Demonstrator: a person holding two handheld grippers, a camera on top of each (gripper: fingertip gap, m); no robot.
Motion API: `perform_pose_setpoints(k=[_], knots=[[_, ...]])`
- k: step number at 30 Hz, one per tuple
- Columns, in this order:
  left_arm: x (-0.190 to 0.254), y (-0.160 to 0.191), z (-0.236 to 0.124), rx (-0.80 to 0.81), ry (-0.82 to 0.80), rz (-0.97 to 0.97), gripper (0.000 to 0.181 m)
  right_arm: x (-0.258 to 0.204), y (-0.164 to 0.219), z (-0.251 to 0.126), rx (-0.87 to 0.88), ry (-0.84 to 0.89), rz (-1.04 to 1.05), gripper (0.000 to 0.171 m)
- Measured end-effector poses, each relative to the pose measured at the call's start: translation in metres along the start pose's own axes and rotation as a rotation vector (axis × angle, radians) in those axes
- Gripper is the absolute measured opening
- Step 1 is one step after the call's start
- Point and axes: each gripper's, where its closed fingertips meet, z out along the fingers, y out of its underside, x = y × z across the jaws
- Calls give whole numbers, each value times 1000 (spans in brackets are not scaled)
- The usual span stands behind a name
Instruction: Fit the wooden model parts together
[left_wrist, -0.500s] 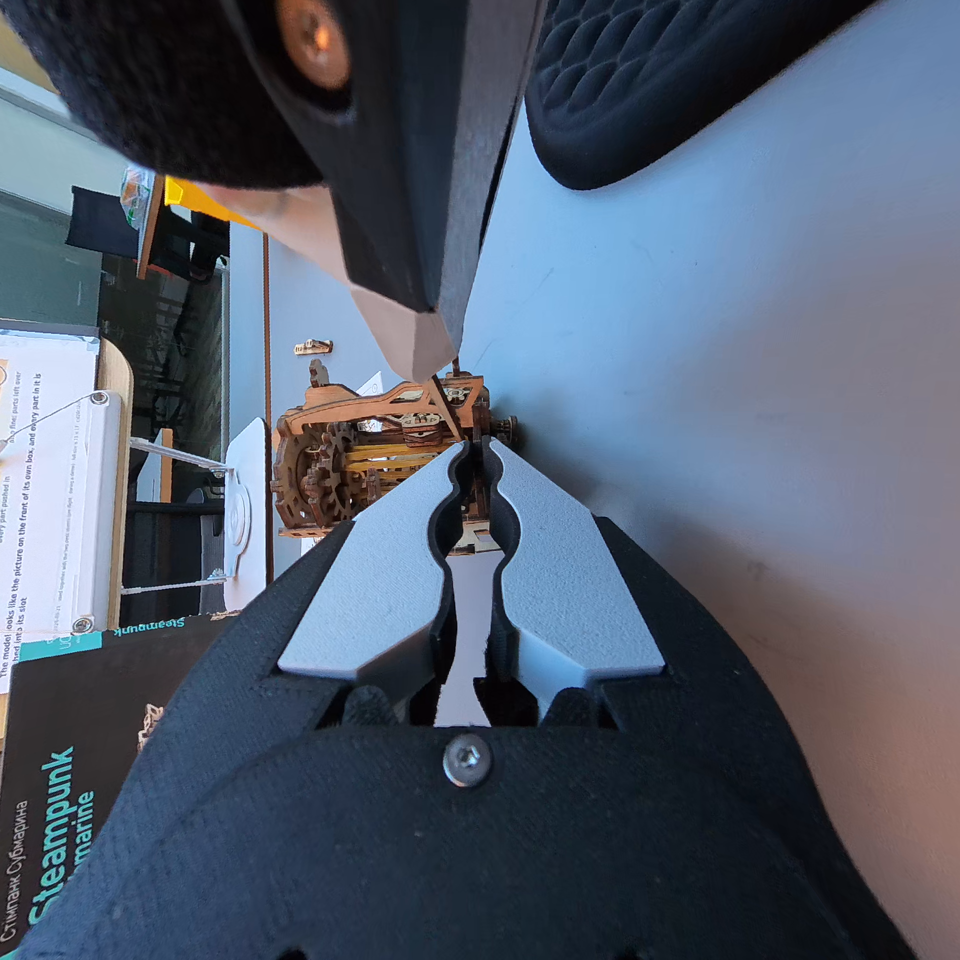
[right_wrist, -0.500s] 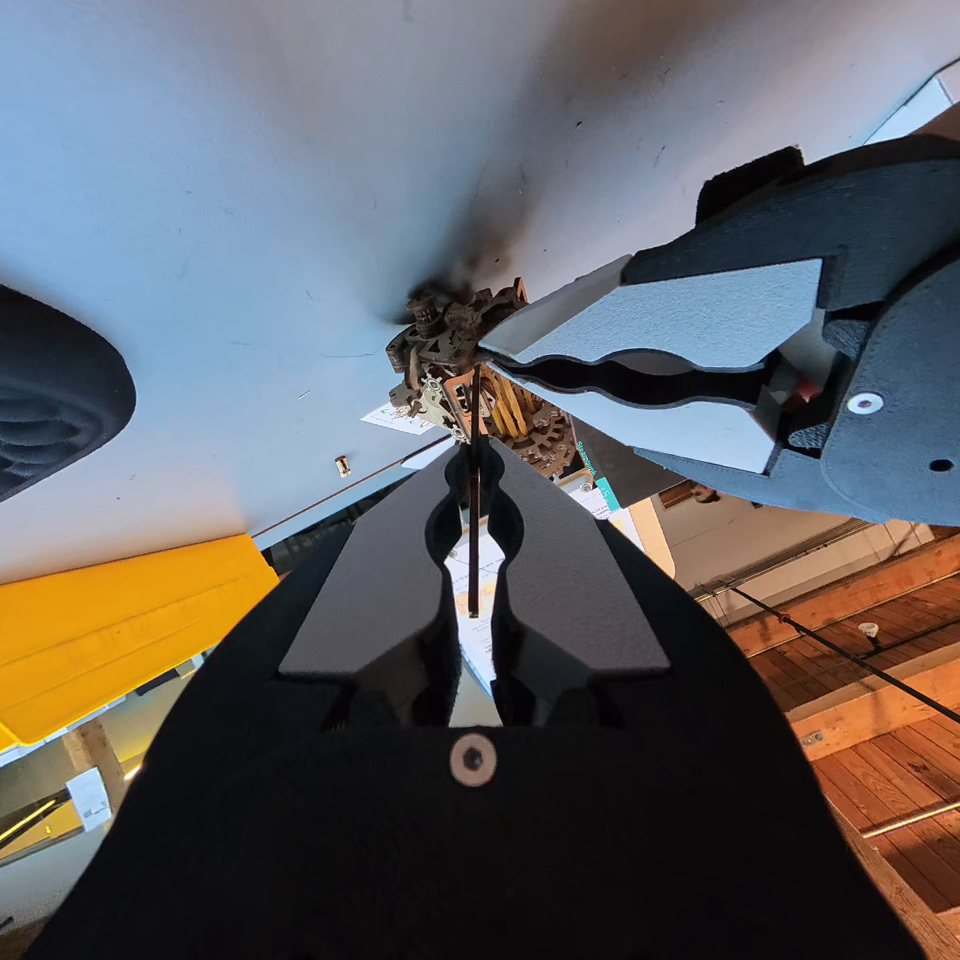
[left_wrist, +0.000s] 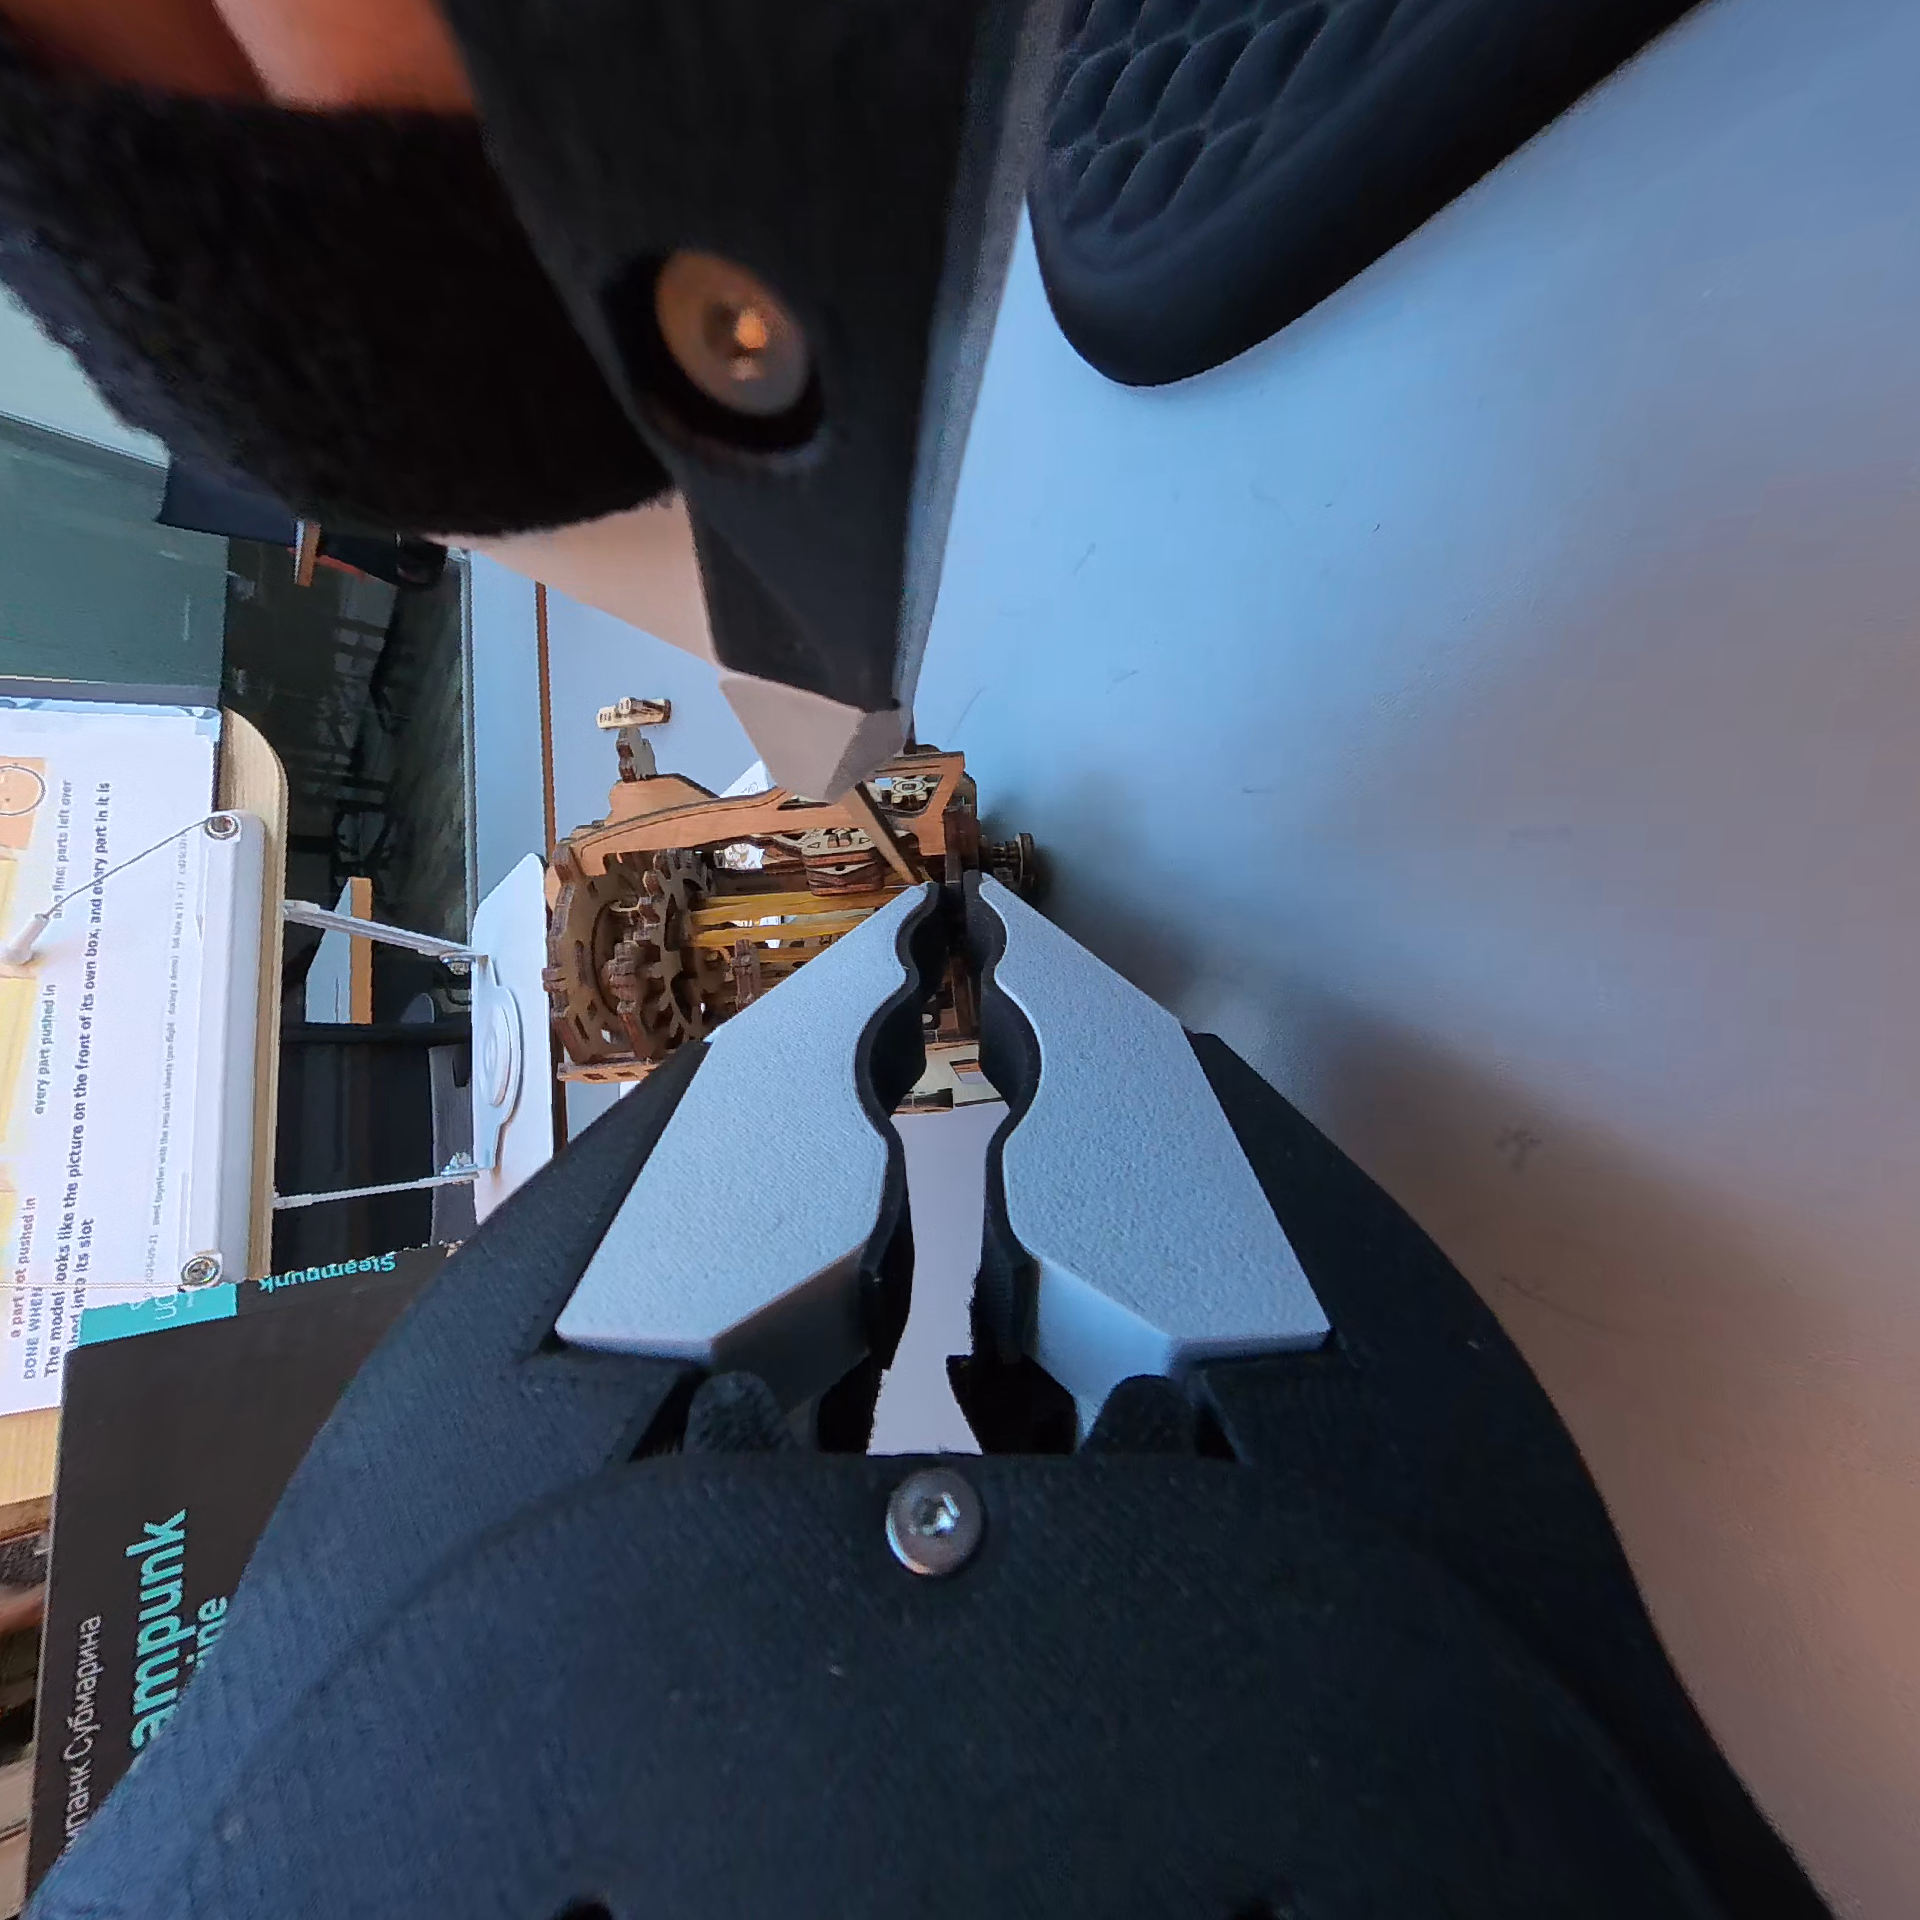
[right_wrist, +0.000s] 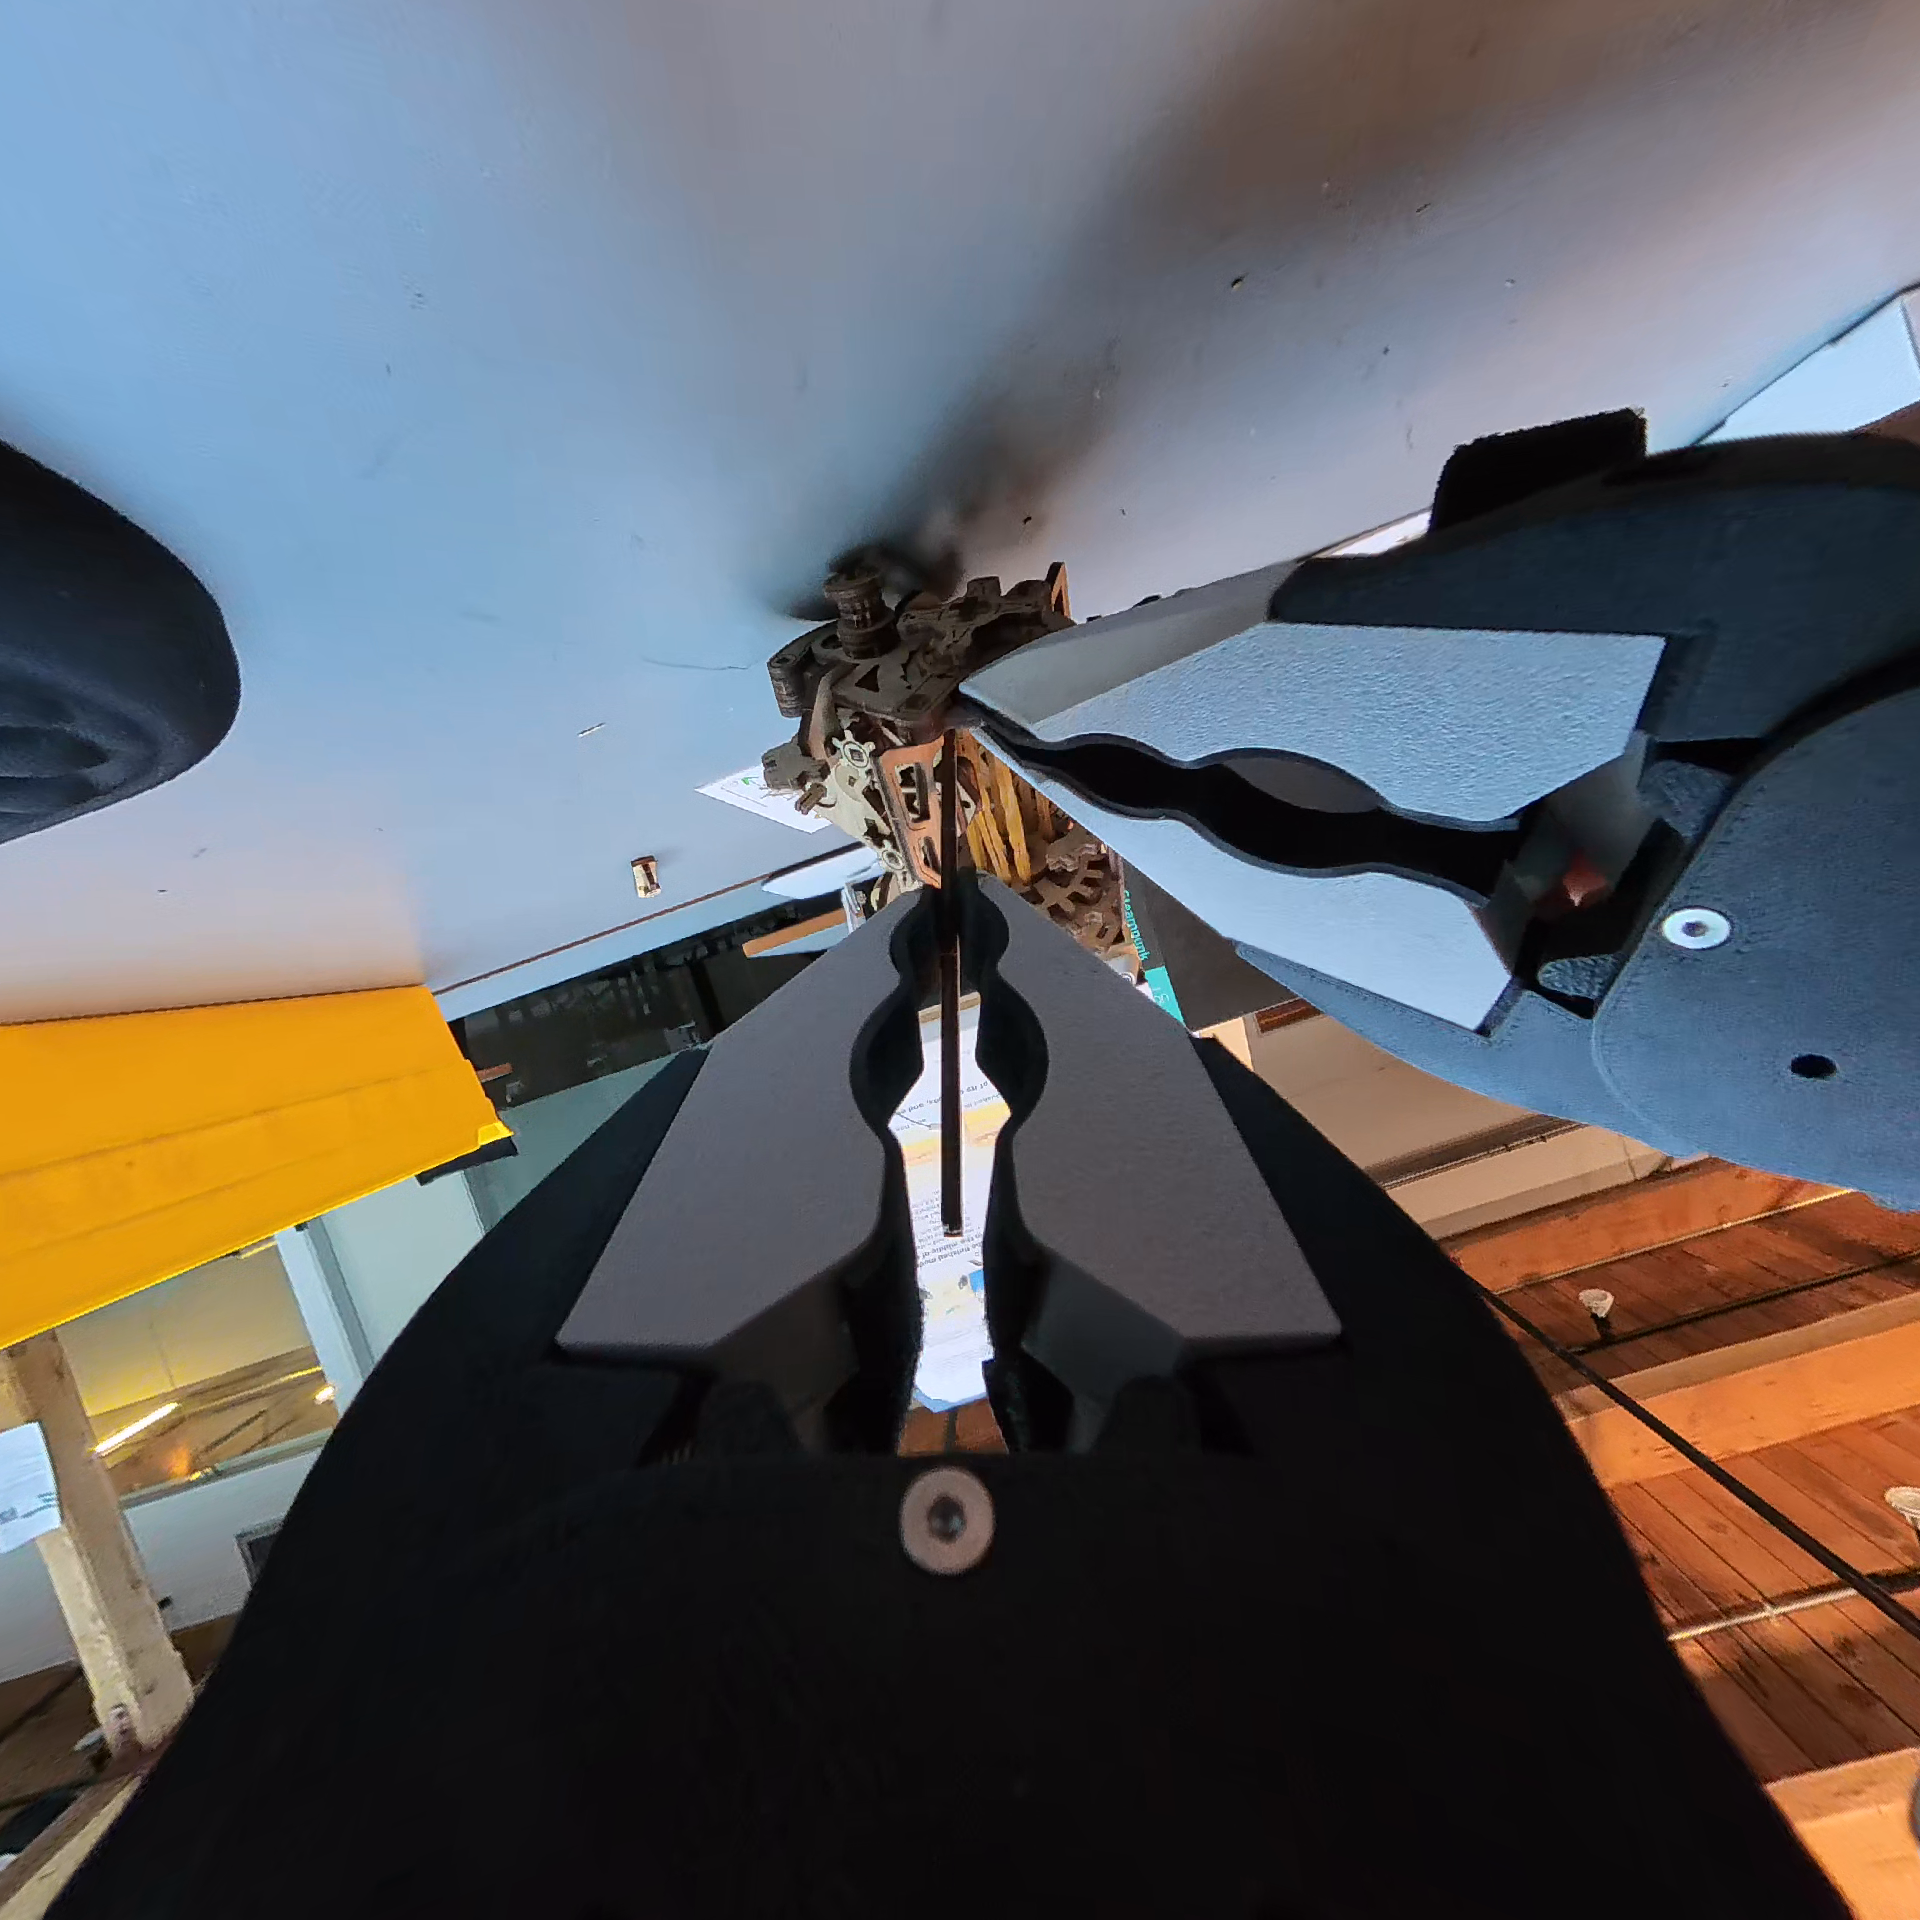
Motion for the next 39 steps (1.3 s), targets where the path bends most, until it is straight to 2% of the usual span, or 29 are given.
perform_pose_setpoints(k=[19, 39], knots=[[4, 2, -3, 54, 52, -8, 0, -2, 2, 1, 54, 98, -171, 2], [10, 0, -2, 48, 103, -62, 1, -7, -11, -2, 64, 115, -132, 1]])
